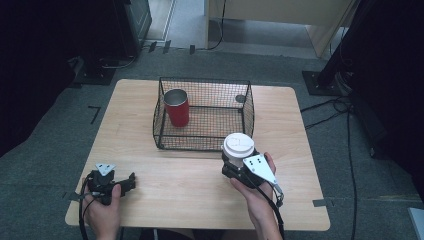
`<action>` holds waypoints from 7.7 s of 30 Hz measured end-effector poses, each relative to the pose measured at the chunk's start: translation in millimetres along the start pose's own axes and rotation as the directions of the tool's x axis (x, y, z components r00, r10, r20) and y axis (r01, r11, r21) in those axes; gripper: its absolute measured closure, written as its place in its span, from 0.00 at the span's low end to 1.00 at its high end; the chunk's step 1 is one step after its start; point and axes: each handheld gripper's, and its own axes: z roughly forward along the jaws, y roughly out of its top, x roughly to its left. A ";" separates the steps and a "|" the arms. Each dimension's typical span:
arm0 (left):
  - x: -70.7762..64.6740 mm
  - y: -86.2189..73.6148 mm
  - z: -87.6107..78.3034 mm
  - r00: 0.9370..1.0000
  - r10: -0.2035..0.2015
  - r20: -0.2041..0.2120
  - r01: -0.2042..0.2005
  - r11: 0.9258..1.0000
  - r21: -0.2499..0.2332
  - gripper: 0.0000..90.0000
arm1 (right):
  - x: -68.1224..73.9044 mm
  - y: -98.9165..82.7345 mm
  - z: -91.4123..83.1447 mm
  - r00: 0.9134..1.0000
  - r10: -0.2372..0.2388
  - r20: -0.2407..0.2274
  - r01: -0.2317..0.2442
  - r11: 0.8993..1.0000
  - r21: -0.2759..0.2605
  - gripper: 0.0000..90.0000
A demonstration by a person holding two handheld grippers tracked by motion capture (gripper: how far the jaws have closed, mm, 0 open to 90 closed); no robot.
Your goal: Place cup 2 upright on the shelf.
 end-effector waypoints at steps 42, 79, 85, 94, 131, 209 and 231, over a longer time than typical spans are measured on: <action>0.0 0.1 -0.1 1.000 -0.001 0.000 0.001 1.000 0.001 0.00 | 15.1 89.6 33.0 0.999 -0.003 -0.052 -0.004 0.990 -0.144 0.18; -0.1 0.1 0.0 1.000 -0.002 0.000 0.002 1.000 -0.001 0.00 | 12.1 114.2 128.2 1.000 0.015 0.004 -0.014 0.987 -0.159 0.18; -0.1 0.1 0.0 1.000 -0.001 0.000 0.001 1.000 -0.001 0.00 | 8.4 104.3 146.2 1.000 0.023 0.017 -0.020 0.989 -0.148 0.18; 0.1 0.1 -0.1 1.000 0.001 0.001 -0.001 1.000 0.001 0.00 | 10.0 85.1 167.6 1.000 -0.016 0.018 0.018 0.993 -0.113 0.18; 0.1 0.1 -0.1 1.000 0.000 0.000 0.000 1.000 0.001 0.00 | -7.8 38.6 198.9 0.998 0.011 0.061 -0.014 0.998 0.054 0.18; 0.1 0.6 0.3 1.000 0.003 0.000 -0.003 1.000 0.002 0.00 | -12.1 59.4 173.3 0.997 -0.072 0.011 0.071 0.997 0.011 0.00; 0.0 0.6 0.3 1.000 0.001 0.001 -0.001 1.000 0.002 0.00 | -13.0 89.9 145.1 0.998 -0.055 -0.006 0.055 0.996 -0.065 0.00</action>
